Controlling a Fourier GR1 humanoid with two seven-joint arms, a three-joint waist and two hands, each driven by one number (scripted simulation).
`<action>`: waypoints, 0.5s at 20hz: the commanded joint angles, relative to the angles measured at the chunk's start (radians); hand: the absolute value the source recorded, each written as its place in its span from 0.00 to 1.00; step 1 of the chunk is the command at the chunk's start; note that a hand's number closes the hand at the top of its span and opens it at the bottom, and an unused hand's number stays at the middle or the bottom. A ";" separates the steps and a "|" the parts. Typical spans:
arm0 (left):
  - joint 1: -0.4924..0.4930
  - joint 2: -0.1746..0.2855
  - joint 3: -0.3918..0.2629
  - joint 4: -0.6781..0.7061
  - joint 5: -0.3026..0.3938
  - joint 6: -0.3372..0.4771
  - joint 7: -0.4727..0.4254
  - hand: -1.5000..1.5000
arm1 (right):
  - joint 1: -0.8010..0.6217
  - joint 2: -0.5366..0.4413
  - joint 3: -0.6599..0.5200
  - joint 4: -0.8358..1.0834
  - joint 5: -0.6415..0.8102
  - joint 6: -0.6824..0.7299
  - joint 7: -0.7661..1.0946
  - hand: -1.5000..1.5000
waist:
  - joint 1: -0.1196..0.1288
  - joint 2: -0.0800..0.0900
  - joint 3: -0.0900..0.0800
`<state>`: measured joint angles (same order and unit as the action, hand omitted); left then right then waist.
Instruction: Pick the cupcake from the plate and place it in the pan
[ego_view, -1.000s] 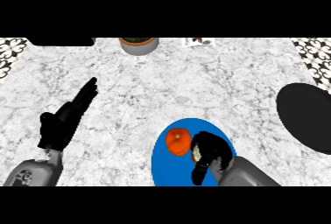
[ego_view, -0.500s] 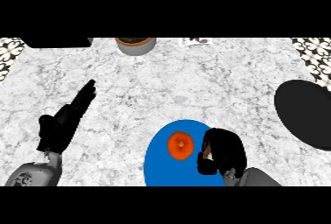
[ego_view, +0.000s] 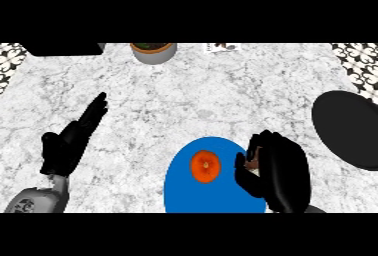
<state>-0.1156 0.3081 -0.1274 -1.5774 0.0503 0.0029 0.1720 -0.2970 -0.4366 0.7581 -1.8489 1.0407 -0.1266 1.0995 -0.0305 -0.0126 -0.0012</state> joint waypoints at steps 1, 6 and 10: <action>-0.024 0.021 0.024 -0.008 0.016 -0.028 0.020 0.50 | 0.048 0.031 -0.011 -0.145 0.167 -0.014 0.165 1.00 | 0.008 0.004 0.001; 0.022 -0.016 -0.021 -0.063 -0.012 -0.012 0.025 0.50 | 0.191 0.019 -0.137 -0.151 0.214 -0.133 0.083 1.00 | 0.018 0.008 0.002; 0.011 -0.021 -0.010 0.011 -0.040 -0.010 -0.038 0.50 | 0.210 0.058 -0.260 -0.153 0.164 -0.200 0.012 1.00 | 0.019 0.013 0.002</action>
<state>-0.1121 0.2963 -0.1354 -1.6038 0.0276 -0.0041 0.1784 -0.1274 -0.4128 0.5761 -1.9826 1.2216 -0.2185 1.0663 -0.0149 -0.0034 0.0005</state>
